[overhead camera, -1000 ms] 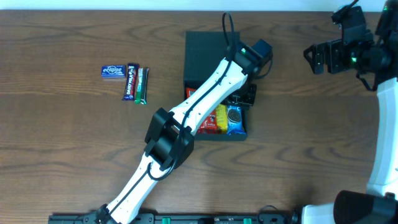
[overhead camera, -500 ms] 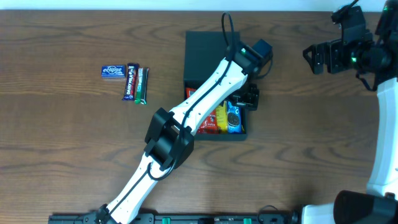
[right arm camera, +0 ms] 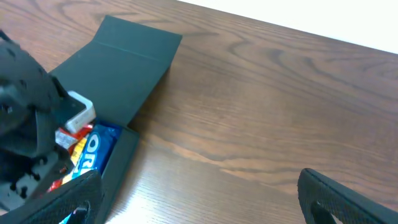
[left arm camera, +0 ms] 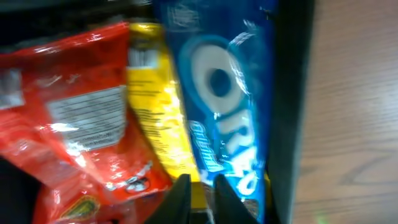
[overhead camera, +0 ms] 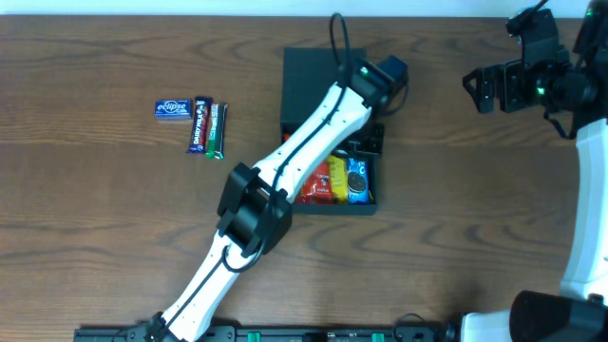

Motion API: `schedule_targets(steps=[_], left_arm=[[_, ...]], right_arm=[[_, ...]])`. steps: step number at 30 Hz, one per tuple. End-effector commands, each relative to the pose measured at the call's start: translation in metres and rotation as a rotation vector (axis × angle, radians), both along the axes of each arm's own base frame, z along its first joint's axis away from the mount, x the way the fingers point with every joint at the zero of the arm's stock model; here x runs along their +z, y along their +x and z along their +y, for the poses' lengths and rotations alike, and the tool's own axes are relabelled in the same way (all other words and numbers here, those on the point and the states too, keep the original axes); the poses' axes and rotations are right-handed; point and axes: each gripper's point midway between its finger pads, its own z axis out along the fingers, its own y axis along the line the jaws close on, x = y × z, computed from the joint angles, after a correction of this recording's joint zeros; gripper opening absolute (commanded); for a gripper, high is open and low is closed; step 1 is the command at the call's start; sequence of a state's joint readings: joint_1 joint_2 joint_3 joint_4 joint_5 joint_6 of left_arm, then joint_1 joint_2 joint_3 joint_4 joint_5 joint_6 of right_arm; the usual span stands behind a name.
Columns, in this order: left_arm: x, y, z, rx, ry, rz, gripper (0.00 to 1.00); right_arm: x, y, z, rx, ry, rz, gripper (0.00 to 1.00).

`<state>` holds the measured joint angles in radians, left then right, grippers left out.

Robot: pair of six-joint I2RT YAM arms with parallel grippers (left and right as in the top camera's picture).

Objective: Pack container
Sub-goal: 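Lower the Oreo pack upright into the box's right side, release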

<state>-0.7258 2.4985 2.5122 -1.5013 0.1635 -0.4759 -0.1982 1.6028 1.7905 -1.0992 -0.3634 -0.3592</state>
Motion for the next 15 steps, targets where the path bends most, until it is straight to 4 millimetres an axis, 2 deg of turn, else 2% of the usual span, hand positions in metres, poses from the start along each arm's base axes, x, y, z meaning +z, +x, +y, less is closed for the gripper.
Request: schedule_targets(steps=[1,15], left_arm=[[0.010,0.012,0.010,0.030,-0.003,-0.029,0.06],[-0.012,0.019,0.013,0.028,0.039,-0.050,0.06]], right_arm=[[0.001,0.000,-0.001,0.006,0.003,-0.005,0.99],[0.001,0.000,-0.001,0.006,0.003,-0.004,0.99]])
